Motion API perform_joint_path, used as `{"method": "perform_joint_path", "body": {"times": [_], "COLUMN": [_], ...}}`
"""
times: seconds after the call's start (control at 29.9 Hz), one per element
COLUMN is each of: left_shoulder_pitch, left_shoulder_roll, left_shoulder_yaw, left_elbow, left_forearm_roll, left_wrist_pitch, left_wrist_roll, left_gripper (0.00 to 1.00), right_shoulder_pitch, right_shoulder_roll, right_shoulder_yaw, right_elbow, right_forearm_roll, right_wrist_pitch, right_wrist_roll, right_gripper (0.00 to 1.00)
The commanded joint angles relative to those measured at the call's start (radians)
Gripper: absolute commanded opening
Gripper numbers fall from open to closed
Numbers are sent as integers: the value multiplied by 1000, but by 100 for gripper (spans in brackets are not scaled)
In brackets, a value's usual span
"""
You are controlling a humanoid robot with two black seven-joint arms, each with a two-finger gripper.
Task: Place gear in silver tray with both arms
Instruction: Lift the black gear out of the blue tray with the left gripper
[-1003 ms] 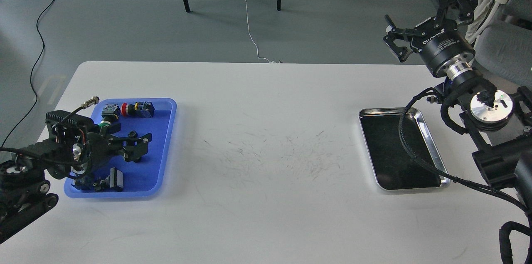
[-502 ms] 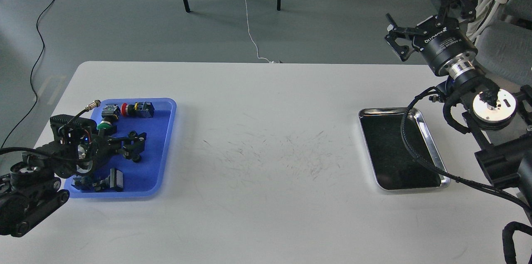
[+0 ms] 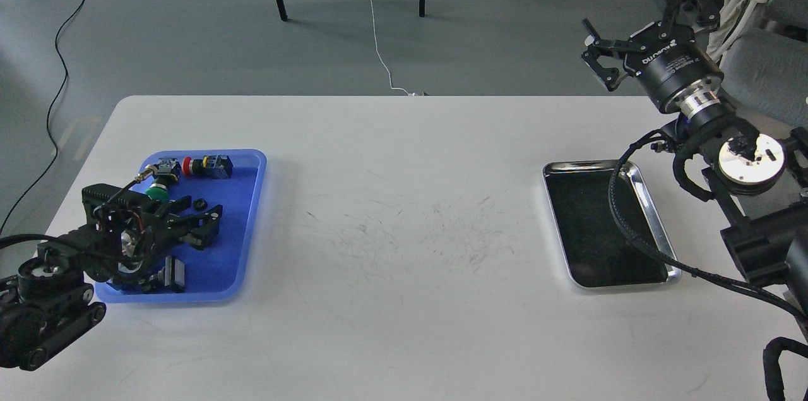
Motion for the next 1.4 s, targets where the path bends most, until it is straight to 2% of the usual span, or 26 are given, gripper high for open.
{"method": "perform_joint_path", "body": {"times": [0.0, 0.13, 0.37, 0.57, 0.8, 1.14, 1.27, 1.37], "left_shoulder_pitch": [0, 0, -2, -8, -71, -219, -287, -321], "left_shoulder_roll": [-3, -7, -6, 2, 43, 236, 241, 220], "left_shoulder_yaw": [0, 0, 12, 12, 12, 9, 3, 1], "left_elbow": [2, 13, 16, 16, -2, -223, -349, -427], "left_forearm_roll": [21, 28, 27, 22, 21, 16, 13, 10], "left_wrist_pitch": [1, 1, 8, 10, 11, -35, -82, -101], "left_wrist_roll": [-4, -4, -4, -6, -21, -21, -1, 40], "left_gripper": [55, 48, 44, 21, 13, 11, 11, 11], "right_shoulder_pitch": [-1, -1, -2, -1, -2, -2, -4, -4], "right_shoulder_roll": [-2, -2, 0, -2, -2, -3, -2, -3], "right_shoulder_yaw": [0, 0, 0, 0, 0, -1, -1, -3], "right_elbow": [-1, -1, -1, -1, 5, 7, 13, 13], "right_forearm_roll": [0, 0, 0, 0, 0, 0, 0, 0], "right_wrist_pitch": [-1, -1, -1, -1, -1, -1, -2, -2], "right_wrist_roll": [-1, -1, -1, 1, 1, 1, 1, 1], "right_gripper": [99, 99, 99, 99, 99, 99, 99, 99]}}
